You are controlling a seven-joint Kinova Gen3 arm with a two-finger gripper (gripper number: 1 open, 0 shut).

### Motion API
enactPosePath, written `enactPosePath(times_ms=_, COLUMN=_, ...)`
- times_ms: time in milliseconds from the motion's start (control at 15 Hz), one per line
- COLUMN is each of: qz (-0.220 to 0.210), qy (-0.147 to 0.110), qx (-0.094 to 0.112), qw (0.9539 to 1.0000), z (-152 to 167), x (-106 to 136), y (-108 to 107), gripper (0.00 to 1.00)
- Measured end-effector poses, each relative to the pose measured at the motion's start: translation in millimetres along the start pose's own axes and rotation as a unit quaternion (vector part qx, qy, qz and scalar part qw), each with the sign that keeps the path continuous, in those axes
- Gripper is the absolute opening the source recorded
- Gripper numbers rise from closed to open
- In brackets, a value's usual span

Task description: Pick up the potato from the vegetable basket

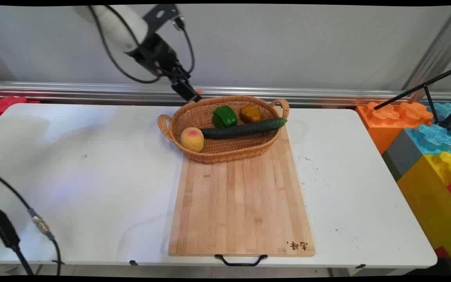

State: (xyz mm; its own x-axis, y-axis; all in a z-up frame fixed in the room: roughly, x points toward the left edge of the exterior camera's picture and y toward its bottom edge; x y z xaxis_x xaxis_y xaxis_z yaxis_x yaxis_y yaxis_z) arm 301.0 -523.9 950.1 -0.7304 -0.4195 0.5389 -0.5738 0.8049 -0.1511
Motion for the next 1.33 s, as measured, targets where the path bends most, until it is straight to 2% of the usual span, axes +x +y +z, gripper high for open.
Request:
enactPosePath(times_ms=600, qz=-0.005, qy=0.015, qx=0.0, qw=0.9999, z=80.1, x=36.3, y=-13.8, gripper=1.0)
enactPosePath(times_ms=1067, qz=-0.048, qy=0.018, qx=-0.019, qw=0.9985, z=149.3, x=61.9, y=-11.2, gripper=1.0)
enactPosePath(times_ms=1333, qz=-0.052, qy=0.021, qx=-0.023, qw=0.9982, z=175.6, x=71.7, y=-11.9, gripper=1.0)
